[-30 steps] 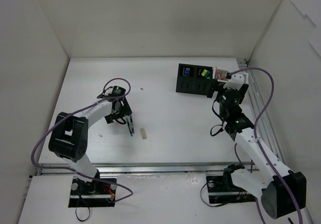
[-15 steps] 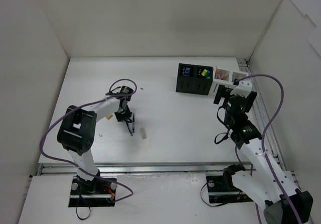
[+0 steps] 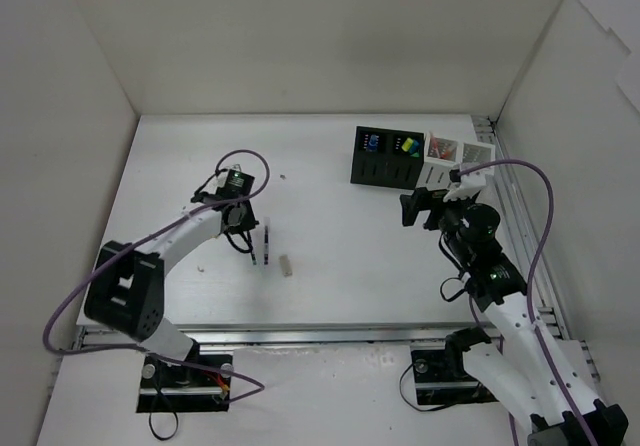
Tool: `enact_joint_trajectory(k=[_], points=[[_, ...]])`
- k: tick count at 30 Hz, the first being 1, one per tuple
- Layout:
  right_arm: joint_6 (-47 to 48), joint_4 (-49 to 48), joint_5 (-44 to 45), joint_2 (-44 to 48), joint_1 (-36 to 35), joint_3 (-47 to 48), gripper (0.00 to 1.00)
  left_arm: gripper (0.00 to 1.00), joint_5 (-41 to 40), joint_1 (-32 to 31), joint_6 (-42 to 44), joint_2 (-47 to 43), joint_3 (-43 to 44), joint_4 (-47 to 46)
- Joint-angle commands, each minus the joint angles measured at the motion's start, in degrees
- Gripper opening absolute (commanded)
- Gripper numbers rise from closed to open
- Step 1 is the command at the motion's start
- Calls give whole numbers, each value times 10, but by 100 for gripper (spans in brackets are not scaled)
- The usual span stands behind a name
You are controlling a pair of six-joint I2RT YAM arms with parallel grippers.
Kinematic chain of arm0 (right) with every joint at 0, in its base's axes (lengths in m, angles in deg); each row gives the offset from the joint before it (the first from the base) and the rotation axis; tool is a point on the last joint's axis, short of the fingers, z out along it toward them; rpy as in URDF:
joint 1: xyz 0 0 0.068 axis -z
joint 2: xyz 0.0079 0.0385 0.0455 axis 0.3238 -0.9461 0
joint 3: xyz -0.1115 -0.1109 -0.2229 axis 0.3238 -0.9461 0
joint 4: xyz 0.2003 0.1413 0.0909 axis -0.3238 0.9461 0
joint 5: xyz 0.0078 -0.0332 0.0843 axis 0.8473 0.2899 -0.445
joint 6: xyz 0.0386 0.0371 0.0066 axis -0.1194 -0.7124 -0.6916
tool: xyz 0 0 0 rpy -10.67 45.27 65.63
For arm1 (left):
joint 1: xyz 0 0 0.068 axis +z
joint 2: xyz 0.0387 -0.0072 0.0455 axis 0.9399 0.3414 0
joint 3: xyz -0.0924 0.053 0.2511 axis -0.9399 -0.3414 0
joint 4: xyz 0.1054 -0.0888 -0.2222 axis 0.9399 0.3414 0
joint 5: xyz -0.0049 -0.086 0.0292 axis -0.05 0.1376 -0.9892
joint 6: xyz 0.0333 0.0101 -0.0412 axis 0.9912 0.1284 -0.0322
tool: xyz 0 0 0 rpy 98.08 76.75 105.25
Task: Sort the stationery into containers
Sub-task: Pick up the pen from the center of the board.
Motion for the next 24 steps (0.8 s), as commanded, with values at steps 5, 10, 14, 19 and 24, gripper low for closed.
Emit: enact_joint_trajectory(k=[5, 10, 14, 19, 24], points=[[-118, -228, -243, -66, -8, -24, 98, 0, 241, -4, 254, -229, -84, -229], [-204, -318, -274, -152, -57, 5, 98, 0, 407, -34, 359, -268, -100, -269], [-245, -351, -259, -238, -107, 45, 98, 0, 450, -56, 385, -260, -98, -288], [-274, -376, -214, -307, -172, 84, 93, 0, 420, -78, 383, -225, -62, -280], [-302, -378, -116, -349, -213, 99, 80, 0, 376, -96, 355, -206, -50, -299]])
